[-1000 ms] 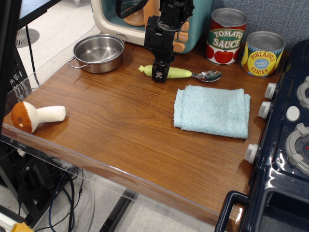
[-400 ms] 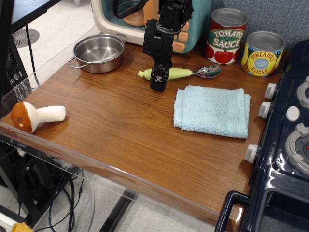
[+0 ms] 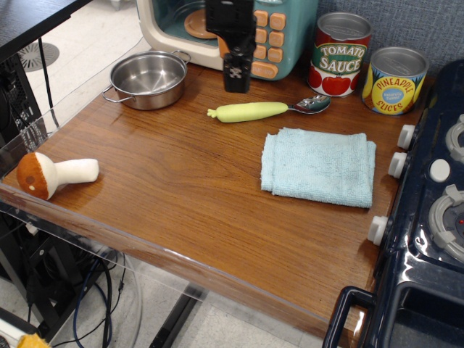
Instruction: Move the spoon in front of the microwave
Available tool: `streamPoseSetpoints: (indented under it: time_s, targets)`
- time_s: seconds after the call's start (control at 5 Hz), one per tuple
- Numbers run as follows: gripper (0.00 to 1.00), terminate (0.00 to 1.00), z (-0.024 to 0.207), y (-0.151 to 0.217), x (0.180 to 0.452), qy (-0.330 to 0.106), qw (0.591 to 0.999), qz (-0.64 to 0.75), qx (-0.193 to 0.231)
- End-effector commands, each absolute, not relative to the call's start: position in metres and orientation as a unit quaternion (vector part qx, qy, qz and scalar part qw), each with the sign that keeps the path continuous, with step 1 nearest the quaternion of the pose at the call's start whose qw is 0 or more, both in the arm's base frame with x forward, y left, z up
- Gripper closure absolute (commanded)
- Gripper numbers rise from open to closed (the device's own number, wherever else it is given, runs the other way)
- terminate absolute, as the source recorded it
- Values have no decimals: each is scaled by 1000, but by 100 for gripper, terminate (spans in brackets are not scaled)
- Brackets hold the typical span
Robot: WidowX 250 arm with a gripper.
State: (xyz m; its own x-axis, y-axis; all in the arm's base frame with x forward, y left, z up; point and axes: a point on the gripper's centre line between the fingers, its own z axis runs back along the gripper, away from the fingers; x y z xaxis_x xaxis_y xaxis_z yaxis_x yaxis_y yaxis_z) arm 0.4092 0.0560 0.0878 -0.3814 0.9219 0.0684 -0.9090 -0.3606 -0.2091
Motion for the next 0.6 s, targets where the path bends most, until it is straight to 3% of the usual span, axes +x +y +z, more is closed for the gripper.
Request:
streamPoseSetpoints:
  time_s: [0.0, 0.2, 0.4]
  targets:
    - [0, 0, 119, 65, 405, -130, 548, 824, -60]
    - [0, 0, 119, 65, 405, -130, 548, 824, -60]
    - [0, 100, 119, 65, 405, -130, 548, 824, -60]
